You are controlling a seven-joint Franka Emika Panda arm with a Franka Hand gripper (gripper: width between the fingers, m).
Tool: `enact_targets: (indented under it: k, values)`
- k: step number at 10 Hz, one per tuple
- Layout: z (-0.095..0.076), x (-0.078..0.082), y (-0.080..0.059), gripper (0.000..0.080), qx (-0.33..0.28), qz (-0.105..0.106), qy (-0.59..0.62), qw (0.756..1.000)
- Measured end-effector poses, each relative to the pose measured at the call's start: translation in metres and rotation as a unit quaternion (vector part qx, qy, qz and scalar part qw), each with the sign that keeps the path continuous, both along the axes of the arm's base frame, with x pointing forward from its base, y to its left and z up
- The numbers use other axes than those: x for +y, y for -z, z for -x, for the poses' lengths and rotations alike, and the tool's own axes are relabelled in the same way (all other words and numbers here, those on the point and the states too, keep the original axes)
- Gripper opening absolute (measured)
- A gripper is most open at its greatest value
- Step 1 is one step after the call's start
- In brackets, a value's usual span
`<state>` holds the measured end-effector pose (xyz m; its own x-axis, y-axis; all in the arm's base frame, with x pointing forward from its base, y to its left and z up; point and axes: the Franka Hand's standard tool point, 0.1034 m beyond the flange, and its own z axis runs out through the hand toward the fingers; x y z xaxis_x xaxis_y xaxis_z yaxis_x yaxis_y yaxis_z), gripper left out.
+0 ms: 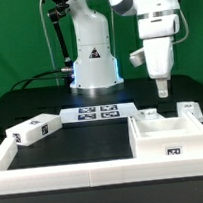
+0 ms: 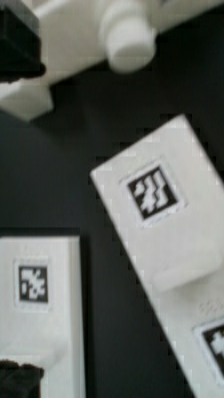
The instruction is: Assemble cabinet
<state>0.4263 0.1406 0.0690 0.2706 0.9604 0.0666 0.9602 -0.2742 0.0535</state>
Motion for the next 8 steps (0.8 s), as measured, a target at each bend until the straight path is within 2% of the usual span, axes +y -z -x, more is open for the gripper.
enact_targets:
  k: [3,4,7,8]
  values:
    - [0.010,0.034,0.017,0.0797,0.019,-0.005,-0.023,1.000]
    - [0.013,0.038,0.023,0.0797,0.026,-0.007,-0.010,1.000]
    - [0.014,0.037,0.025,0.0797,0.025,-0.008,-0.009,1.000]
    - [0.019,0.040,0.030,0.0797,0.024,-0.014,-0.002,1.000]
